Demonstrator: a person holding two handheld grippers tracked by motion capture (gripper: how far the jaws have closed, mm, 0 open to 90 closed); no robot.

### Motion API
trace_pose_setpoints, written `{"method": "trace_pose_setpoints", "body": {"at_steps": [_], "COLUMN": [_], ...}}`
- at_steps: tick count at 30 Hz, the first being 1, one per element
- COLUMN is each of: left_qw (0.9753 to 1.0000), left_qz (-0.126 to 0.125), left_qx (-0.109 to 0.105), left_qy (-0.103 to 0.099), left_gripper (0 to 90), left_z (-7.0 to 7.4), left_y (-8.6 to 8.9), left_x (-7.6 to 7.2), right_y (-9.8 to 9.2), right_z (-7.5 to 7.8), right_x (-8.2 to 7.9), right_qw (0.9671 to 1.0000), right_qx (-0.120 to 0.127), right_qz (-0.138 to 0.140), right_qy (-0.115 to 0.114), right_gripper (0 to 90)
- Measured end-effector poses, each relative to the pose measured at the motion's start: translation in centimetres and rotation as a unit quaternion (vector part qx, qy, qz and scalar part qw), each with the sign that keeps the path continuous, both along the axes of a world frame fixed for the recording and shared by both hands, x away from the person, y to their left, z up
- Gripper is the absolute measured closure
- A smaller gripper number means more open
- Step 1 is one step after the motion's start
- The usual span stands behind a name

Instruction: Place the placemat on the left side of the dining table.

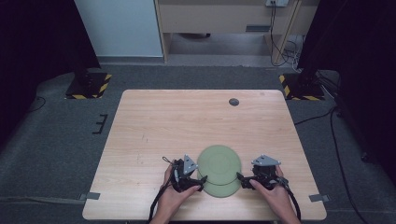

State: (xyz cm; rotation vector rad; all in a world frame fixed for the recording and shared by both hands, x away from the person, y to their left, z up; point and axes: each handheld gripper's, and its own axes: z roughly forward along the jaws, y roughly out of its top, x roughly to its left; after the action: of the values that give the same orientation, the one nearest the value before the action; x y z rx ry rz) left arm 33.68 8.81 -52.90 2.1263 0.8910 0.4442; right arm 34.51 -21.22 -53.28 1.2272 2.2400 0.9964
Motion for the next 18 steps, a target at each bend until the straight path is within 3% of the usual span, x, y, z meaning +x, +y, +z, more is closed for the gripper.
{"method": "trace_pose_setpoints", "body": {"at_steps": [7,12,18], "left_qw": [0.9998,0.9997,0.999], "left_qz": [0.0,-0.015,-0.029], "left_qx": [-0.022,-0.021,-0.031], "left_qy": [0.003,-0.004,0.013], "left_gripper": [9.7,7.3,3.7], "left_z": [0.3,1.3,2.5], "left_y": [0.5,0.5,0.9], "left_x": [0.1,0.2,1.1], "right_y": [-0.4,-0.6,-0.8], "right_z": [0.2,0.3,0.3], "right_x": [-0.1,-0.1,-0.1], "right_qw": [1.0,1.0,1.0], "right_qx": [0.0,0.006,0.006], "right_qz": [-0.002,-0.006,-0.006], "right_qy": [-0.002,-0.002,-0.004], "right_gripper": [4.1,4.2,4.8]}}
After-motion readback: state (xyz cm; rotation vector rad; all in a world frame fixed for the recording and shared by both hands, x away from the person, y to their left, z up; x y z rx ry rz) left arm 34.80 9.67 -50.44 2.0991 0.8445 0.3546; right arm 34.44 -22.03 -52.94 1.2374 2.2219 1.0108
